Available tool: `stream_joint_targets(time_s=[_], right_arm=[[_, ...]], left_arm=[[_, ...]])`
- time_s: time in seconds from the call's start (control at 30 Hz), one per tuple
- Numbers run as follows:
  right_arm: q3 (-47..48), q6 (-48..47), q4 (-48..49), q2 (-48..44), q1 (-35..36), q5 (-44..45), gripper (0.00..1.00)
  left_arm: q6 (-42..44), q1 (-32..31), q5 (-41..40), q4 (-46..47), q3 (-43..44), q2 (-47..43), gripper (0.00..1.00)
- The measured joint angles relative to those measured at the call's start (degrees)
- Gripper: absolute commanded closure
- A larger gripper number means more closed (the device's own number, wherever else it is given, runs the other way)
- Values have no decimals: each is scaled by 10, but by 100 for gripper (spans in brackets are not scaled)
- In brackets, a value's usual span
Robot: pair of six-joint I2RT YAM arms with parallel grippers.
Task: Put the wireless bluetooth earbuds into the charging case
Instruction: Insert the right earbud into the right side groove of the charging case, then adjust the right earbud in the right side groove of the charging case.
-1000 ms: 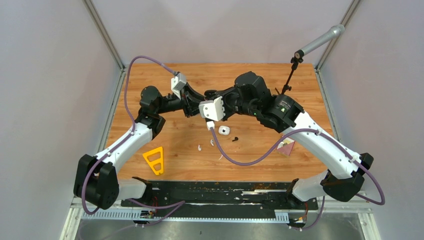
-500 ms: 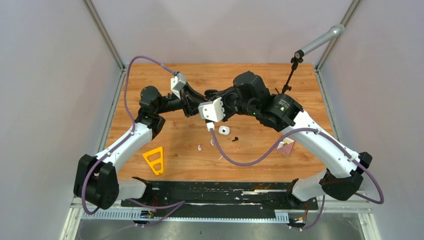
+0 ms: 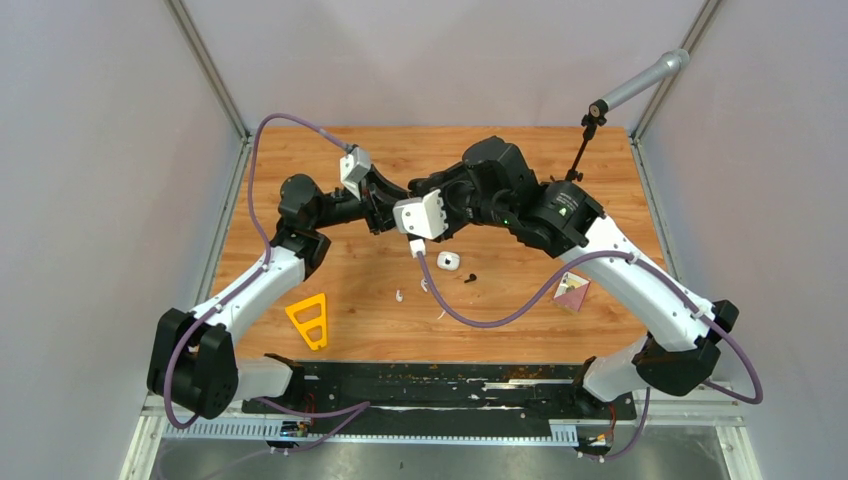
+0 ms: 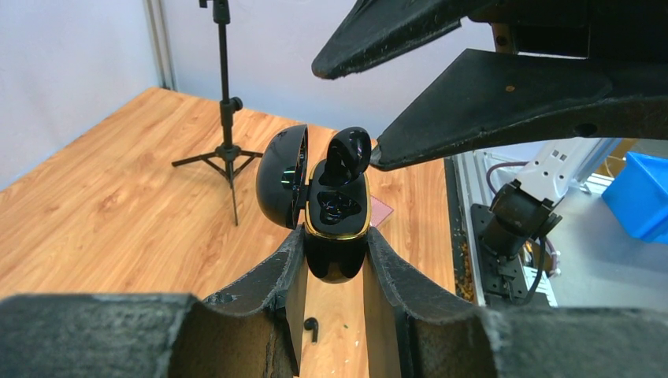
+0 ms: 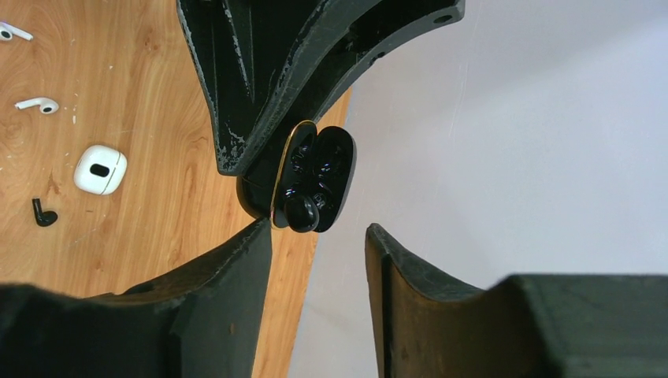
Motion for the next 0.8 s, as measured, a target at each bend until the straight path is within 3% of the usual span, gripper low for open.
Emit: stream_joint_targets(time_s=[0.13,0.23,0.5,0.8], right_arm=[[18,11,-15,3,0,3,31],[69,36,-48,19,-9,-3,24],[228,181,-148,75,-109,-106,21],[211,334,-195,125,-150,-248,20]], left_arm=[[0,0,-1,1,0,0,100],[1,0,-2,4,-4,0,100],[3,0,-1,28,-15,0,100],[5,0,-5,65,-52,-30,100]])
